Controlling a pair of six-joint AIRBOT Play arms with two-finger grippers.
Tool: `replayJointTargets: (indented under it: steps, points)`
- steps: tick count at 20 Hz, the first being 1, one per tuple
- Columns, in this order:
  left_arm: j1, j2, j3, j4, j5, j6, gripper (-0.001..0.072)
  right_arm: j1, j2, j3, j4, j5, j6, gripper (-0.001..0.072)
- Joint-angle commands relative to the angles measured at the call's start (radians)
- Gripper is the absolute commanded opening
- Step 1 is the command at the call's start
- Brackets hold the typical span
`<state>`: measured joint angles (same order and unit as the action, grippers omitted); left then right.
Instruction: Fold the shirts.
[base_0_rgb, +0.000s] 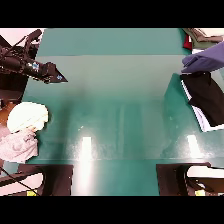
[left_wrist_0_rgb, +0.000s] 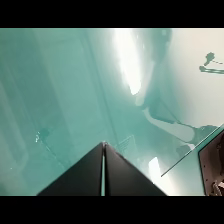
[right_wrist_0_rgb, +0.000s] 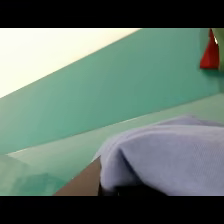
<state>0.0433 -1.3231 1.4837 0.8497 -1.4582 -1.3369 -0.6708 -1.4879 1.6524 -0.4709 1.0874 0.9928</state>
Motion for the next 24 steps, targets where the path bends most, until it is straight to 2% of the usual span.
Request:
replayJointTargets:
  steps: [1, 6, 14, 15, 16, 17, 18, 21, 22, 24]
  points:
    - [0.000, 0.001, 0.000, -0.002, -0.001, 0.002, 0.0025, -0.005, 0.001, 0.127, -0.145, 0.115, 0.143, 0.0014]
    - [0.000, 0.001, 0.000, -0.001, -0.002, 0.017, 0.0025, -0.005, 0.001, 0.219, -0.435, 0.337, 0.293, 0.0015]
    - [0.000, 0.001, 0.000, -0.001, -0.020, 0.064, 0.0025, -0.005, 0.004, 0.222, -0.887, 0.645, 0.522, 0.0021]
    - [0.000, 0.001, 0.000, -0.001, -0.021, 0.064, 0.0026, -0.006, 0.004, 0.222, -0.920, 0.674, 0.526, 0.0070]
    - [0.000, 0.001, 0.000, -0.001, -0.023, 0.071, 0.0025, -0.006, 0.004, 0.222, -0.956, 0.701, 0.526, 0.0287]
    - [0.000, 0.001, 0.000, -0.001, -0.027, 0.079, 0.0025, -0.006, 0.004, 0.222, -0.991, 0.729, 0.526, 0.0472]
    - [0.000, 0.001, 0.000, -0.001, -0.030, 0.081, 0.0025, -0.006, 0.004, 0.221, -1.024, 0.748, 0.527, 0.0499]
    - [0.000, 0.001, 0.000, -0.001, -0.043, 0.081, 0.0026, -0.002, 0.006, 0.221, -1.036, 0.748, 0.573, 0.0498]
    - [0.000, 0.001, 0.000, -0.001, -0.041, 0.081, 0.0026, 0.011, 0.008, 0.221, -1.007, 0.748, 0.595, 0.0483]
    - [0.000, 0.001, 0.000, -0.002, -0.022, 0.080, 0.0026, 0.046, 0.016, 0.221, -0.856, 0.747, 0.597, 0.0464]
